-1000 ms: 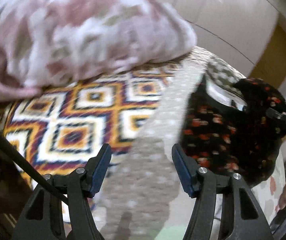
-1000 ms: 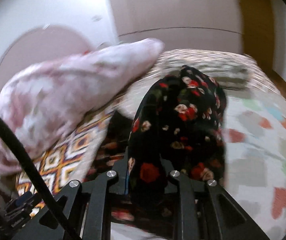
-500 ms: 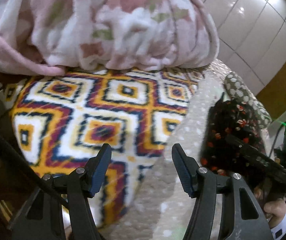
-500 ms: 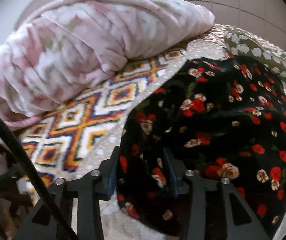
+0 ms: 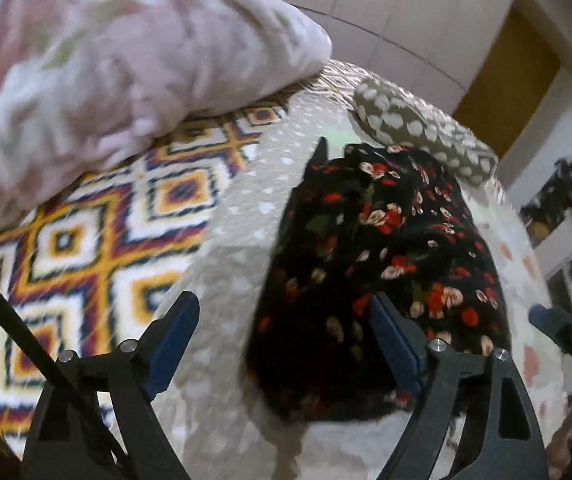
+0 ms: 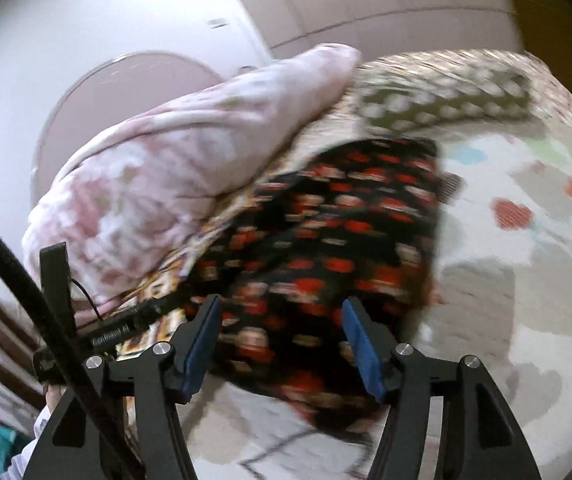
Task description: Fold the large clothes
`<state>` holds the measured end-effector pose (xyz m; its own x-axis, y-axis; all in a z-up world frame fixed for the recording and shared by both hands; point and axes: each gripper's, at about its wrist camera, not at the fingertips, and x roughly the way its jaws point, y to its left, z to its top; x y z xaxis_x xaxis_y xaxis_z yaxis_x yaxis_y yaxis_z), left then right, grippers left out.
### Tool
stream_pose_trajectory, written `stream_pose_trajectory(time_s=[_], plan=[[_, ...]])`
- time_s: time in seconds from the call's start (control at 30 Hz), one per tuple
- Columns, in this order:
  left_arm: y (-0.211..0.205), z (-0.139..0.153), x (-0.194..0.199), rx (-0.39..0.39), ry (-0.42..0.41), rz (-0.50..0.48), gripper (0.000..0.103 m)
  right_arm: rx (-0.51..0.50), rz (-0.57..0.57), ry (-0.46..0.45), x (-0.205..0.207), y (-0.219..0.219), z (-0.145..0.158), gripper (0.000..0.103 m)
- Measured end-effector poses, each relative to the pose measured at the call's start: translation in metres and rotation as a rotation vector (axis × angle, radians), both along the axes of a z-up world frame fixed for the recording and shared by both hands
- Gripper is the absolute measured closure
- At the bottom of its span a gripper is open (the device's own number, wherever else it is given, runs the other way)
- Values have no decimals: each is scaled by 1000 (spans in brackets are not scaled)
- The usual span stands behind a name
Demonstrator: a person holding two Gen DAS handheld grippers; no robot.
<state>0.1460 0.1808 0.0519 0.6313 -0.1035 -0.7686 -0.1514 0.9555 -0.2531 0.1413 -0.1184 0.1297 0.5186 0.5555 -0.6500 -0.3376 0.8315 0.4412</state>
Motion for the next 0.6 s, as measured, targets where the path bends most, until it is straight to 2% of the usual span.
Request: stream_pose_trajectory(time_s=[0.03,0.07,0.1,0.13,0.17,0.23,0.27,0.33,0.37,0.47,0.6], plan=[[-8,-1,8,0,10,-33,26,17,-28,17,3,-13,-5,36],[-13,-1,12,0,24,-67,65,39,-58,37,7,-26,-11,36],[-19,-3,17,24,66,-98,91,62,-89,58,13,-38,-18,35],[-21,-5,20,66,94,-84,94,83,-115,75,20,-49,-25,31],[-19,-5,17,98,75,-57,94,102,-132,90,26,-59,-30,26],[-15,-14,18,140,92,-26,94,160,-147,142,42,-72,-48,20],[-13,-23,20,159,114,-13,95,195,-148,176,52,-76,-60,20],[-6,-41,23,139,147,-9,95,266,-141,235,69,-78,-83,19],[-3,-50,23,123,157,-7,95,312,-121,263,79,-75,-94,13],[-2,-57,21,113,139,-4,95,426,-79,301,101,-62,-115,9],[-7,-56,20,144,129,-1,98,414,-29,323,126,-29,-129,4]])
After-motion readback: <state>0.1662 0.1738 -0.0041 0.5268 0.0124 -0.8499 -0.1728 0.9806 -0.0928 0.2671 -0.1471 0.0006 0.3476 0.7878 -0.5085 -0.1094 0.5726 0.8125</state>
